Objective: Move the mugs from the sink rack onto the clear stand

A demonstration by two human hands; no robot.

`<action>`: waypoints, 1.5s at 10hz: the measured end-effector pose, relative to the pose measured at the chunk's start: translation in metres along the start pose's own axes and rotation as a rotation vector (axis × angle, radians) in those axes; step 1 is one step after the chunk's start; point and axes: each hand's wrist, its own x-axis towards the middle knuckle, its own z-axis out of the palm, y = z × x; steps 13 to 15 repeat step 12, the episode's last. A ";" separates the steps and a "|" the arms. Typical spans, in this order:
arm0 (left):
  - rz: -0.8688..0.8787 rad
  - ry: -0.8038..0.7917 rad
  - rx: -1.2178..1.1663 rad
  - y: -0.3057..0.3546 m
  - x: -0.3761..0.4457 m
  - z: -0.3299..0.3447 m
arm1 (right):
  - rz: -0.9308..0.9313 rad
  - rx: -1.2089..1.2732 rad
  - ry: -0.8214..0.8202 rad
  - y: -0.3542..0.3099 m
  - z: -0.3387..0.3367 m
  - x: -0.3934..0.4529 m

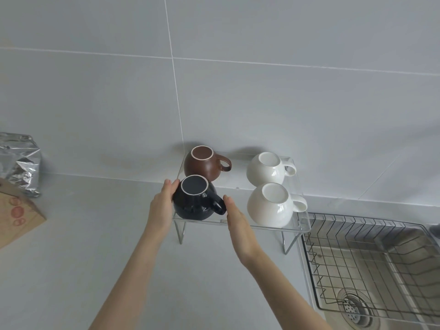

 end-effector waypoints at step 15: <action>0.027 -0.090 0.667 0.071 -0.026 0.020 | -0.086 -0.279 -0.028 -0.047 -0.036 0.005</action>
